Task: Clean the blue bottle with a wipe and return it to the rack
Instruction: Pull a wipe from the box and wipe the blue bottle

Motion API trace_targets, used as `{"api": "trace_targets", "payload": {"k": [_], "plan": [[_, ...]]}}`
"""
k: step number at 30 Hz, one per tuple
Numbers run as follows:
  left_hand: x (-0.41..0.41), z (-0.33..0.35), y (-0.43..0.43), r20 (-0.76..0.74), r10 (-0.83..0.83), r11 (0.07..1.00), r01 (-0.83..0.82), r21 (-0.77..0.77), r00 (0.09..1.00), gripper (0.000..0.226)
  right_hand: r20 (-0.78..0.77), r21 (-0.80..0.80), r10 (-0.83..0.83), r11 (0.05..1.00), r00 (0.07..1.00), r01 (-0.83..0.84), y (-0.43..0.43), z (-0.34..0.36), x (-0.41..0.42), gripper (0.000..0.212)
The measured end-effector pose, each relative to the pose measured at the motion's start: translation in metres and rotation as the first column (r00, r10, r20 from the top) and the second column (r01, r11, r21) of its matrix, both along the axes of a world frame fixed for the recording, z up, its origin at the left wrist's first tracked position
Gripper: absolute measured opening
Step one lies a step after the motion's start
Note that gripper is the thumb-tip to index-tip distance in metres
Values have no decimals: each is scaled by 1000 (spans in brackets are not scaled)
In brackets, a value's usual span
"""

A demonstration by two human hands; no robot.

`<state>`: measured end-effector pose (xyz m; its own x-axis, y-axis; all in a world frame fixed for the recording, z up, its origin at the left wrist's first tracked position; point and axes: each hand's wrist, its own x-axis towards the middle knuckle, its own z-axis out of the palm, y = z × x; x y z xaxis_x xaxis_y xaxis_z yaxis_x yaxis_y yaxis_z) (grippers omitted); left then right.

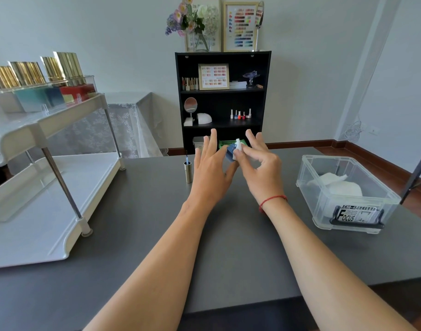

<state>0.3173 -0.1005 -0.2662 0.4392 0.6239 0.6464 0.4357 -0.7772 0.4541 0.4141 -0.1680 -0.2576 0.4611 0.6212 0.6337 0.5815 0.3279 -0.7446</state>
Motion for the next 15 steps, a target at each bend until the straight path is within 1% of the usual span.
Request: {"api": "trace_targets", "payload": {"k": [3, 5, 10, 13, 15], "plan": [[0, 0, -2, -5, -18, 1000, 18, 25, 1000, 36, -2, -36, 26, 999, 1000, -26, -1, 2, -3, 37], [0, 0, -3, 9, -23, 1000, 23, 17, 1000, 39, 3, -40, 19, 999, 1000, -19, -1, 3, -3, 36], [0, 0, -2, 88, -18, 997, 25, -76, 996, 36, 34, -59, 27, 998, 999, -25, -2, 4, -4, 33], [-2, -2, -1, 85, -77, 988, 87, -131, 993, 51, 51, -95, 68, 993, 996, -63, -2, 4, -3, 34], [-2, 0, -2, 76, -132, 974, 143, -173, 988, 51, 66, -114, 86, 990, 994, -78, -1, 4, -3, 35]]}}
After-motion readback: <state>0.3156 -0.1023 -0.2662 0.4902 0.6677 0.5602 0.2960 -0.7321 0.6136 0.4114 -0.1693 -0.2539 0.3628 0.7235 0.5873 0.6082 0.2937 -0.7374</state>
